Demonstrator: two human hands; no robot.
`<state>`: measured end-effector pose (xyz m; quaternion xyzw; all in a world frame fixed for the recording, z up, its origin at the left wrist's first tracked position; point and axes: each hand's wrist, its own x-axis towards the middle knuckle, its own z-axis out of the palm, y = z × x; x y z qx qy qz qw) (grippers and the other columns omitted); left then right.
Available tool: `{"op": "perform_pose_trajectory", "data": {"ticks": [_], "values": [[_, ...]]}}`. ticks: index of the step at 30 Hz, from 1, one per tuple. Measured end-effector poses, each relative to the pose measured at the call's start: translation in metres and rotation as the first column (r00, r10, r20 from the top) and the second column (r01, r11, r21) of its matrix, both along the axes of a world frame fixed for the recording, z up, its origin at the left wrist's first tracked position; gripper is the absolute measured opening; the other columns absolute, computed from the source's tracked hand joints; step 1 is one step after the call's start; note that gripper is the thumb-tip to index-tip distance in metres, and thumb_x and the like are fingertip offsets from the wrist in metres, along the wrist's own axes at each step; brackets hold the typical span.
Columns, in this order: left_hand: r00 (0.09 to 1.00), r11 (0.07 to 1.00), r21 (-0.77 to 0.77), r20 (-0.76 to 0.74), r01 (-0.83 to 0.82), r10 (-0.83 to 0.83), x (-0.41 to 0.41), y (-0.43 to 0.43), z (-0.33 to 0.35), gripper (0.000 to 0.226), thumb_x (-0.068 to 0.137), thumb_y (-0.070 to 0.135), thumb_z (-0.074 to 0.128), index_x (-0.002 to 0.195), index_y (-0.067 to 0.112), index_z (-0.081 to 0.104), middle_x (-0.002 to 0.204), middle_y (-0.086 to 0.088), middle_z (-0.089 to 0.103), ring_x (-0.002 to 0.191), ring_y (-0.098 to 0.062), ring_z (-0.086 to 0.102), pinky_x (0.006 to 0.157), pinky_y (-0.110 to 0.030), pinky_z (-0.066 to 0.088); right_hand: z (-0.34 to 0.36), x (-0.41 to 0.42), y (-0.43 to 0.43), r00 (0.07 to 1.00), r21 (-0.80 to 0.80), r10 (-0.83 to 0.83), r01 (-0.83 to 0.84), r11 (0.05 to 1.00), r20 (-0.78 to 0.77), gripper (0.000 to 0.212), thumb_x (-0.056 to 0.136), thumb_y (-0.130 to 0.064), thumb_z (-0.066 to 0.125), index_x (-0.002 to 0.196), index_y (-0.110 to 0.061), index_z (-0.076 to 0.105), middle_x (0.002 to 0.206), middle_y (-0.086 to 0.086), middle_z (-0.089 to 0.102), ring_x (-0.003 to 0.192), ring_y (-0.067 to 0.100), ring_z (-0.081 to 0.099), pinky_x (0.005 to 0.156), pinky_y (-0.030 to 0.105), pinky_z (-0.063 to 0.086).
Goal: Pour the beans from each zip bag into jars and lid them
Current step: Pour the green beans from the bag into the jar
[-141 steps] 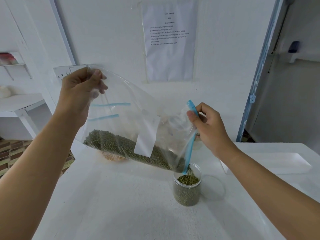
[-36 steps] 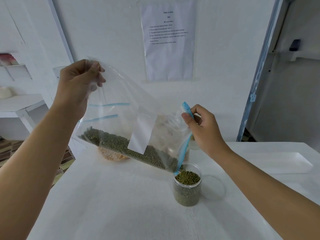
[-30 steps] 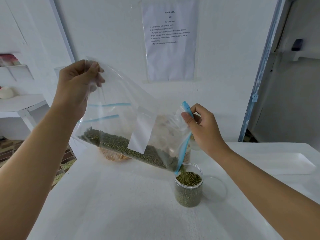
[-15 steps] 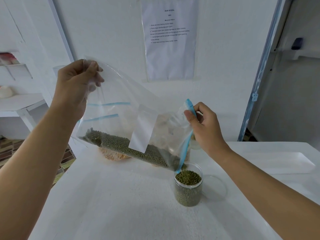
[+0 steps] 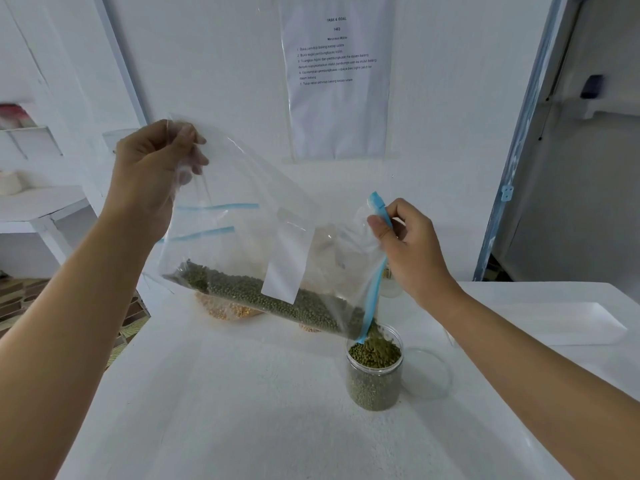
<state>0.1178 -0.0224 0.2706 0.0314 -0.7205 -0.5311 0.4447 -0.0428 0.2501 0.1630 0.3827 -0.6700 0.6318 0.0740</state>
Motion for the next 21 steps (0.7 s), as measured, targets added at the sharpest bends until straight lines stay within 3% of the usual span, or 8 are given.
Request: {"op": "perform_pose_trajectory", "data": {"ticks": [13, 21], "values": [[1.000, 1.000, -0.002, -0.002, -0.014, 0.014, 0.0009, 0.0000, 0.0039, 0.029, 0.101, 0.019, 0.060, 0.077, 0.027, 0.073, 0.068, 0.005, 0.066, 0.066, -0.017, 0.052, 0.079, -0.042, 0.032, -0.0011, -0.0014, -0.0066, 1.000, 0.044, 0.025, -0.024, 0.999, -0.019, 0.032, 0.101, -0.023, 0.062, 0.083, -0.001, 0.047, 0.068, 0.004, 0.041, 0.063, 0.017, 0.035, 0.059, 0.030, 0.033], [1.000, 1.000, -0.001, -0.002, -0.014, 0.014, 0.0004, -0.0025, 0.0020, 0.028, 0.101, 0.019, 0.059, 0.077, 0.027, 0.073, 0.068, 0.003, 0.065, 0.065, -0.016, 0.052, 0.070, -0.035, 0.033, -0.0031, 0.0007, -0.0065, 0.999, 0.008, 0.027, -0.027, 1.000, -0.020, 0.031, 0.102, -0.024, 0.062, 0.084, -0.003, 0.047, 0.069, 0.004, 0.040, 0.064, 0.017, 0.035, 0.059, 0.031, 0.034]]}}
